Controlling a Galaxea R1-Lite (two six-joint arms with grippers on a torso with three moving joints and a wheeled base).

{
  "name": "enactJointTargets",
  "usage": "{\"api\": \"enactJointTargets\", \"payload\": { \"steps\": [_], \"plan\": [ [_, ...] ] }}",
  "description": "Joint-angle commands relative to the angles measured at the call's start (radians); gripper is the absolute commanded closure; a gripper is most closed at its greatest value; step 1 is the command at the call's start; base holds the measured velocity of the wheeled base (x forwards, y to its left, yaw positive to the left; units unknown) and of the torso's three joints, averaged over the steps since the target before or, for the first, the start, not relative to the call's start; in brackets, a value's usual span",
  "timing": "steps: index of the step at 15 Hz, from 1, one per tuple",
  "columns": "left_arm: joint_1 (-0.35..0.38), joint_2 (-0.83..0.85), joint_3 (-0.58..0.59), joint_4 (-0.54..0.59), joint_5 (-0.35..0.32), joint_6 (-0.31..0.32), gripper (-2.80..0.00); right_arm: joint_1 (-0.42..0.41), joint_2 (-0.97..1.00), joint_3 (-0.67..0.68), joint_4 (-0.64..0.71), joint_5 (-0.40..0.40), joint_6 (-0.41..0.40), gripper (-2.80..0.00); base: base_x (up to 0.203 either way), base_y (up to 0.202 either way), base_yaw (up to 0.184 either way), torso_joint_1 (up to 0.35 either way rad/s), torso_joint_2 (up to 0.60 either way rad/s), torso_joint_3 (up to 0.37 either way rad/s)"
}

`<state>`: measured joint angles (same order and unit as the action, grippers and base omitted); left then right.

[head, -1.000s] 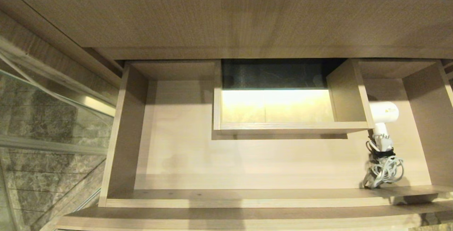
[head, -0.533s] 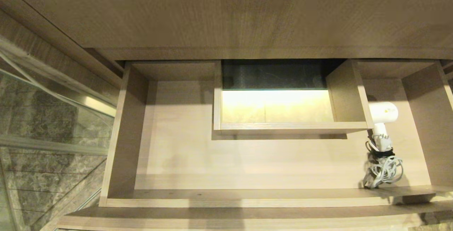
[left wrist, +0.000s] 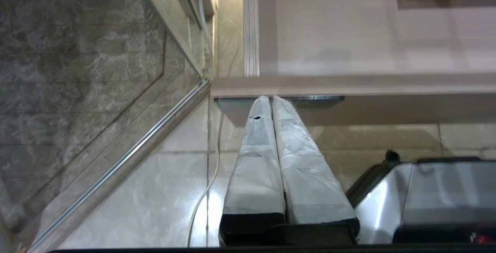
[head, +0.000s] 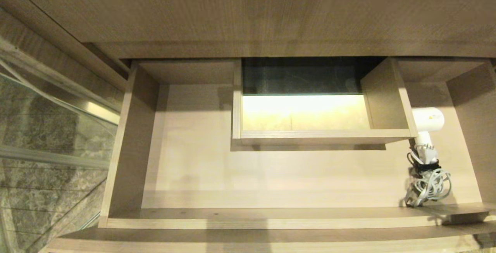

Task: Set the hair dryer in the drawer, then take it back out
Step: Close the drawer

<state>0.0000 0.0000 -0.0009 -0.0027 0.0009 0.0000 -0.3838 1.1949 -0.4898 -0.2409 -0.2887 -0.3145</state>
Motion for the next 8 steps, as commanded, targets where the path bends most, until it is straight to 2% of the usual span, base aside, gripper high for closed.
{"api": "enactJointTargets", "payload": {
  "steps": [1,4,8],
  "plan": [
    [0.000,0.000,0.001,0.001,0.001,0.000,0.00,0.000,-0.002,-0.002,-0.002,-0.001,-0.005,0.00,0.000,0.000,0.000,-0.055,0.27,0.200],
    [0.000,0.000,0.000,0.001,0.001,0.000,0.00,0.000,-0.003,-0.003,-0.024,0.003,-0.006,0.00,0.000,0.000,0.000,0.021,0.16,0.151],
    [0.000,0.000,0.001,0.001,0.001,0.000,0.00,0.005,-0.003,-0.003,-0.041,0.011,-0.009,0.00,0.000,0.000,0.000,0.053,0.04,0.098]
  ]
}}
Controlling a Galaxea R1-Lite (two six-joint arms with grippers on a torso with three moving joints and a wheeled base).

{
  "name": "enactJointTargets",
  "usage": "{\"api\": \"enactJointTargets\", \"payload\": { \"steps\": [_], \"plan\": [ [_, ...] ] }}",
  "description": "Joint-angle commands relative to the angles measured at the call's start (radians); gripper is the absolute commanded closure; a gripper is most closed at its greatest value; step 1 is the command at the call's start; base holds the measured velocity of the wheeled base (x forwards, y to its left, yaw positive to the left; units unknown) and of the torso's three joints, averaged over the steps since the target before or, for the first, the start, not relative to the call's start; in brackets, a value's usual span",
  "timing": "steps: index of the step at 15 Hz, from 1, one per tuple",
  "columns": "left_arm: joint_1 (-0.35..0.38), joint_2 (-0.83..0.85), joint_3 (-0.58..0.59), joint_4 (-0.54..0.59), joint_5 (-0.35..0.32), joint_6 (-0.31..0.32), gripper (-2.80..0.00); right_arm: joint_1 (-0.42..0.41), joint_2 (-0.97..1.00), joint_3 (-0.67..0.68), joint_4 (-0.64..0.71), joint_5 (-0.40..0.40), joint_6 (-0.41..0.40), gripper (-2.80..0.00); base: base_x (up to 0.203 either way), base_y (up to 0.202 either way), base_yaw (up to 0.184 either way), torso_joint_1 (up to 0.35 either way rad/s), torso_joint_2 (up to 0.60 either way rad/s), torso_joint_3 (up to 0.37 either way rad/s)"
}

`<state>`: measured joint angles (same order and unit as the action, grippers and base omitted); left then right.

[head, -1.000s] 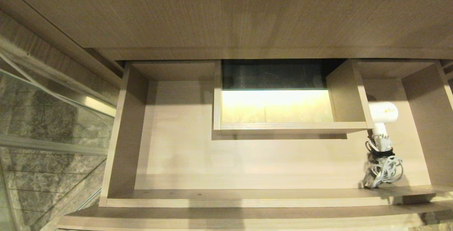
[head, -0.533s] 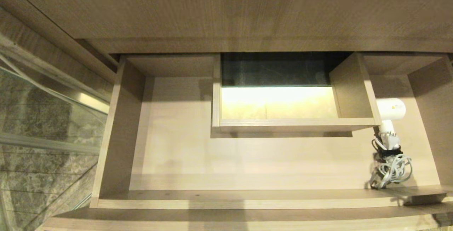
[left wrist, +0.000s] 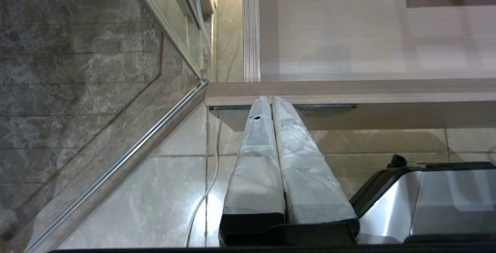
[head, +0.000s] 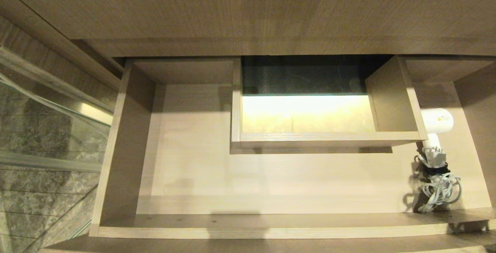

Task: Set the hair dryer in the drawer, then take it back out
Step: Close the drawer

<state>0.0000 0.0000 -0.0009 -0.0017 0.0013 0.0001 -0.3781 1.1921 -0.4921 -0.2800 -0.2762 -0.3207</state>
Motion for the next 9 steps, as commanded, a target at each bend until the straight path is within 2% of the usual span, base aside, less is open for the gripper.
{"api": "enactJointTargets", "payload": {
  "steps": [1,9],
  "plan": [
    [0.000,0.000,-0.001,0.000,0.000,0.000,0.00,-0.001,-0.002,0.000,-0.004,-0.001,-0.004,0.00,0.000,0.000,0.000,0.012,0.05,0.032],
    [0.000,0.000,0.001,0.000,0.000,0.000,0.00,0.001,-0.008,0.001,-0.031,0.000,-0.017,0.00,0.000,0.000,0.000,0.000,0.02,0.014]
  ]
}}
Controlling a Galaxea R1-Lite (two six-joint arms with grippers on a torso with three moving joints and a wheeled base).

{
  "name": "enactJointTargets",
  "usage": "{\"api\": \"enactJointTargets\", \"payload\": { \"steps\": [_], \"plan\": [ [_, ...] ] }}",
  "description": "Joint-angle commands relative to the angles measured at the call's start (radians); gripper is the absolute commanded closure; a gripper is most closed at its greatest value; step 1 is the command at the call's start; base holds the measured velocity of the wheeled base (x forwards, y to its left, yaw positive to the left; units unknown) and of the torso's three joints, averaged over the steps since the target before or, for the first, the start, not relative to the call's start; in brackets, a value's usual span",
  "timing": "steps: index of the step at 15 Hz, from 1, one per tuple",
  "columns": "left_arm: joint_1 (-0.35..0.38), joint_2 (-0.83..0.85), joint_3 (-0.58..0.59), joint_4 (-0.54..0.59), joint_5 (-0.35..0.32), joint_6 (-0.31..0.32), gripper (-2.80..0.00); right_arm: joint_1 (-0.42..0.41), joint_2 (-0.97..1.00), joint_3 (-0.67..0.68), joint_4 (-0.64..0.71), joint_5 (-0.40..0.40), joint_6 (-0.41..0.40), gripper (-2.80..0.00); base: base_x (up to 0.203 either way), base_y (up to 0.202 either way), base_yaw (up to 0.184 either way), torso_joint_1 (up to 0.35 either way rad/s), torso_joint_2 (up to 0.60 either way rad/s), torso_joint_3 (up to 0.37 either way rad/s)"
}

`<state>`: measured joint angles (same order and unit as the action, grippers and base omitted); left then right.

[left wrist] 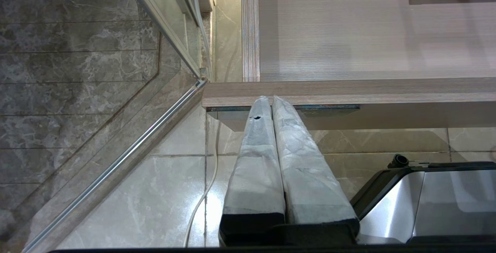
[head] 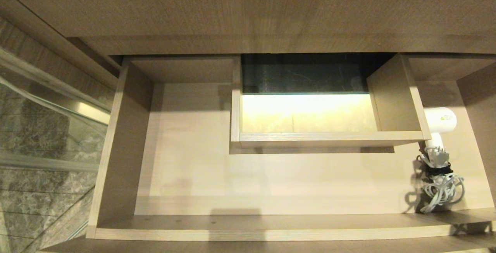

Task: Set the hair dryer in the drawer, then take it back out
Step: Close the drawer

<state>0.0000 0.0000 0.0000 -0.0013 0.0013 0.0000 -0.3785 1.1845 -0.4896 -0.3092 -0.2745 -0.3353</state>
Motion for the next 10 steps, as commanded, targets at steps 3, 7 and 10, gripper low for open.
{"api": "enactJointTargets", "payload": {
  "steps": [3,7,10],
  "plan": [
    [0.000,0.000,0.000,0.000,0.000,0.000,0.00,0.000,-0.010,0.005,-0.001,-0.002,-0.002,0.00,0.000,0.000,0.000,0.000,0.00,0.000],
    [0.000,0.000,-0.002,0.000,0.000,0.000,0.00,0.000,-0.008,0.003,0.035,-0.003,0.001,0.00,0.000,0.000,0.000,0.000,0.00,0.000],
    [0.000,0.000,0.000,0.000,0.000,0.000,0.00,0.001,-0.005,0.000,0.047,-0.002,0.003,0.00,0.000,0.000,0.000,0.000,0.00,0.000]
  ]
}}
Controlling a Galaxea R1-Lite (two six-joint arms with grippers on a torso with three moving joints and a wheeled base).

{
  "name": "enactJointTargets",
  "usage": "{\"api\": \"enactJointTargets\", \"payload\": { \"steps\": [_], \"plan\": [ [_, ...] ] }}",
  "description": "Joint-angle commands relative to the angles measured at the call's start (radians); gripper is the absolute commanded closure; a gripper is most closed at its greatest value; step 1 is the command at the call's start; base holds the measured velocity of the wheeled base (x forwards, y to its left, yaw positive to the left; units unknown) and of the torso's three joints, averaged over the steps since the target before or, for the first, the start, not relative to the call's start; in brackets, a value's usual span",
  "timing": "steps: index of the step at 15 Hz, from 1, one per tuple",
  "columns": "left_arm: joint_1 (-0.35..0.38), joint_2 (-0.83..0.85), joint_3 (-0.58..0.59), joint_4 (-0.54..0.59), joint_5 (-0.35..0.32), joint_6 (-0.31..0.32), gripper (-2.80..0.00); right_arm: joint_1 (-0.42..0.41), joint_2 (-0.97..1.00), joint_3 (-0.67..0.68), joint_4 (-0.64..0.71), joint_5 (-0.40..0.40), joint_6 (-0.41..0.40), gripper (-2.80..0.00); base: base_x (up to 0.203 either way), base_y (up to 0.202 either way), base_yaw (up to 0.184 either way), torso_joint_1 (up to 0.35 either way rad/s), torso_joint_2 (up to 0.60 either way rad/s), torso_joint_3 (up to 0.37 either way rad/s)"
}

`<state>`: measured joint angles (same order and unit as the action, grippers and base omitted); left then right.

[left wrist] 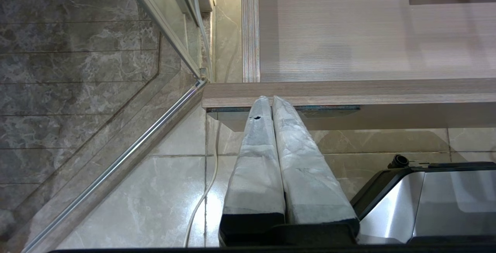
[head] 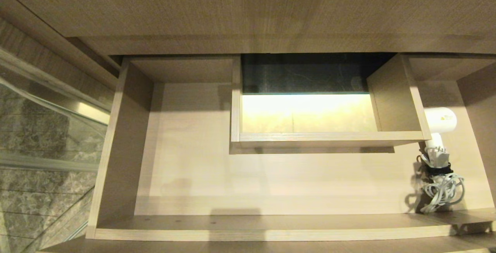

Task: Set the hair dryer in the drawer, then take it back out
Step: Close the drawer

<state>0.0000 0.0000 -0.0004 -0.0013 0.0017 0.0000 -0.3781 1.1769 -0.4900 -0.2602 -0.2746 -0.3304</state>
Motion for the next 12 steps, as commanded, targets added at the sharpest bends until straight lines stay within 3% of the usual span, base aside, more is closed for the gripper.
{"api": "enactJointTargets", "payload": {
  "steps": [1,12],
  "plan": [
    [0.000,0.000,-0.001,0.000,0.000,0.000,0.00,0.001,0.000,0.004,-0.002,-0.001,-0.002,0.00,0.000,0.000,0.000,0.000,0.00,0.000],
    [0.000,0.000,-0.001,0.000,0.000,0.000,0.00,0.001,-0.008,-0.001,-0.017,-0.001,-0.007,0.00,0.000,0.000,0.000,0.000,0.00,0.000]
  ]
}}
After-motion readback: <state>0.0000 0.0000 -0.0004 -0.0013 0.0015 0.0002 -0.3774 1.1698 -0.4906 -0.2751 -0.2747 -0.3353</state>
